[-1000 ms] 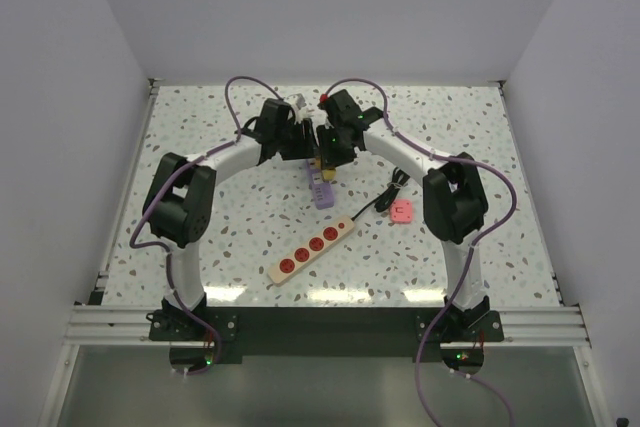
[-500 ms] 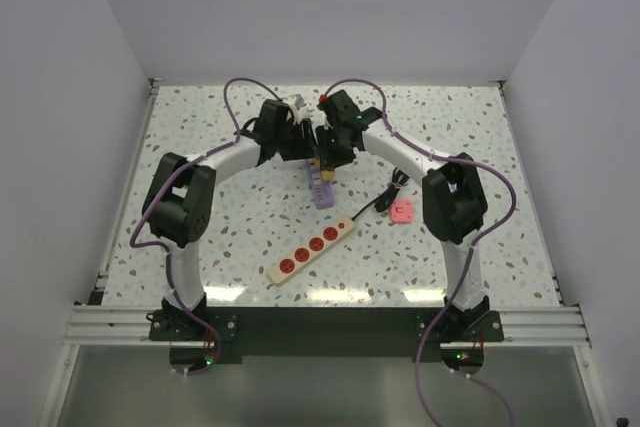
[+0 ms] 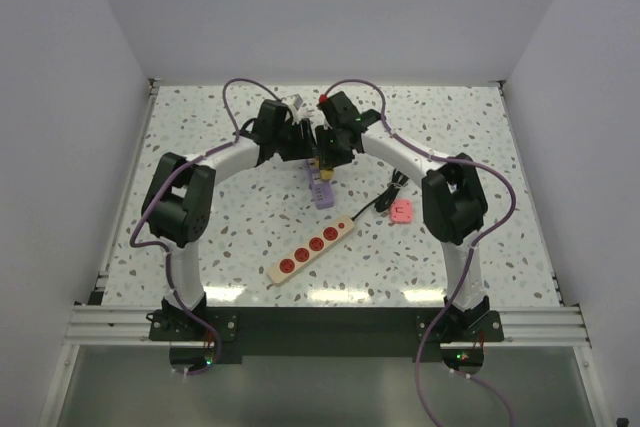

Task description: Insert the plug

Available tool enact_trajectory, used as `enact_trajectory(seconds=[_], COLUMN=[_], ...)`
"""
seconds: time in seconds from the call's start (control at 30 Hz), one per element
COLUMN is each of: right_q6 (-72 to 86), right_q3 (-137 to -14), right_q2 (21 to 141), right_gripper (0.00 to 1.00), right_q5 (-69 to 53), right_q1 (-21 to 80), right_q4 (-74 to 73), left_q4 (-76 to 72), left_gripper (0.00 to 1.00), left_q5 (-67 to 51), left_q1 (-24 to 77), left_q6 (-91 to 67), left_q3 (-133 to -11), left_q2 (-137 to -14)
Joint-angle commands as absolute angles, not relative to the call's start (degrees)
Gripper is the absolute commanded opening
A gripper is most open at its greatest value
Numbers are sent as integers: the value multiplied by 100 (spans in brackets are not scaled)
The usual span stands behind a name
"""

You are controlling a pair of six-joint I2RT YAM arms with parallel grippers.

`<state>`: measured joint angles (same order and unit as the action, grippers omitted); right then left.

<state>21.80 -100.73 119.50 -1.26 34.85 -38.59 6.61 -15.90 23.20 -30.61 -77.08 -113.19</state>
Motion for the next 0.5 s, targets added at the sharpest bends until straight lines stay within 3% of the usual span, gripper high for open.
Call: enact_trajectory(seconds=[0.0,0.47], right_q6=[2189,2048], right_q3=[-10142,-9695], right_q2=[11698,11593], right_gripper=[0,0], right_q5=[149,299], right_q1=[3507,3507], right_q4=[-3691,-3234], left_q4=[1740,1609], left_gripper=[55,57], left_q5=[-1134,-1520], left_q1=[2206,2074], left_q6=[-2768,-2918], left_q3=[-7286,-7137], left_q2=[-11593,-11522])
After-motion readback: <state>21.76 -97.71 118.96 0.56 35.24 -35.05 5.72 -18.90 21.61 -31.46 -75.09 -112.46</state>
